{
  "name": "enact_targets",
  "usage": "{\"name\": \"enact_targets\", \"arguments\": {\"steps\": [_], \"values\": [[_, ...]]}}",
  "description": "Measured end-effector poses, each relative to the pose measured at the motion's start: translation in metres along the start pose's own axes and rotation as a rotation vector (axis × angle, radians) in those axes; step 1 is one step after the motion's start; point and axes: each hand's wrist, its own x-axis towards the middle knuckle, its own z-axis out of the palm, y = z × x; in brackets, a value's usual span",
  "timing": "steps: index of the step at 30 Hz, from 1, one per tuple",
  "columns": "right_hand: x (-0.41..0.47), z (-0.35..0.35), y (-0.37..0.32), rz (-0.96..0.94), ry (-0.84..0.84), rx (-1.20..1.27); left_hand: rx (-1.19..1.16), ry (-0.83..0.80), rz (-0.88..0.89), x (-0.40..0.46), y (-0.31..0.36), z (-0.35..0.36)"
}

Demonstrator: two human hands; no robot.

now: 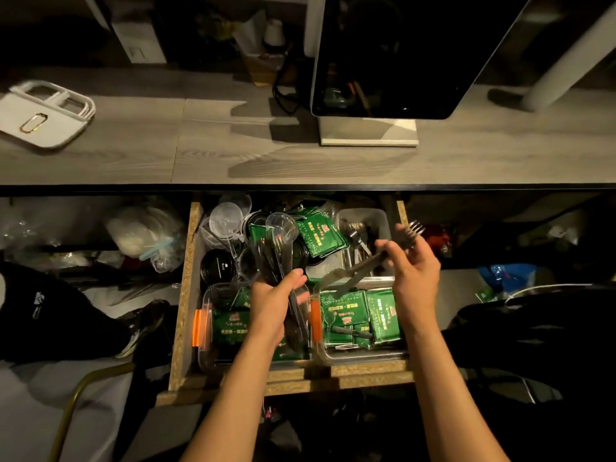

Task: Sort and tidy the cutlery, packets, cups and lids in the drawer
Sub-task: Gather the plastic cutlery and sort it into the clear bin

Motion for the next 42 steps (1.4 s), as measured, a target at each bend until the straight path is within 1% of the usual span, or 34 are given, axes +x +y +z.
{"name": "enact_targets", "arguments": {"steps": [2,4,6,7,10,13,16,19,23,24,26,28,31,35,39,42], "values": [[0.006,-0.006,-0.013,0.078,-0.051,0.088,0.001,-0.051,-0.041,-0.006,0.007,0.009],[0.010,-0.009,-0.019,0.154,-0.158,0.149,0.022,-0.164,-0.120,-0.017,0.014,0.020],[0.010,-0.009,-0.017,0.217,-0.253,0.136,0.088,-0.283,-0.215,-0.029,0.017,0.030],[0.010,-0.009,-0.013,0.248,-0.268,0.119,0.112,-0.331,-0.259,-0.034,0.017,0.036],[0.006,-0.010,-0.002,0.313,-0.226,0.139,0.102,-0.426,-0.315,-0.049,0.011,0.050],[0.006,-0.018,0.005,0.306,-0.170,0.128,0.102,-0.432,-0.278,-0.057,0.002,0.059],[0.007,-0.027,0.012,0.296,-0.161,0.057,0.188,-0.442,-0.257,-0.061,-0.004,0.064],[0.005,-0.035,0.016,0.319,-0.143,0.047,0.283,-0.459,-0.250,-0.065,-0.010,0.073],[0.010,-0.050,0.016,0.411,-0.080,0.236,0.316,-0.481,-0.252,-0.074,-0.015,0.090],[0.011,-0.052,0.014,0.429,-0.073,0.258,0.322,-0.479,-0.249,-0.076,-0.017,0.094],[0.013,-0.057,0.011,0.430,-0.094,0.214,0.339,-0.447,-0.247,-0.080,-0.022,0.102],[0.011,-0.060,0.011,0.395,-0.141,0.100,0.348,-0.400,-0.275,-0.084,-0.027,0.110],[0.006,-0.066,0.012,0.362,-0.248,0.001,0.362,-0.338,-0.320,-0.088,-0.035,0.125],[0.012,-0.083,0.005,0.339,-0.299,-0.016,0.340,-0.235,-0.296,-0.088,-0.048,0.142],[0.027,-0.102,0.001,0.265,-0.339,-0.032,0.273,-0.144,-0.201,-0.089,-0.054,0.164],[0.034,-0.119,0.004,0.315,-0.279,0.080,0.221,-0.079,-0.047,-0.089,-0.050,0.182]]}}
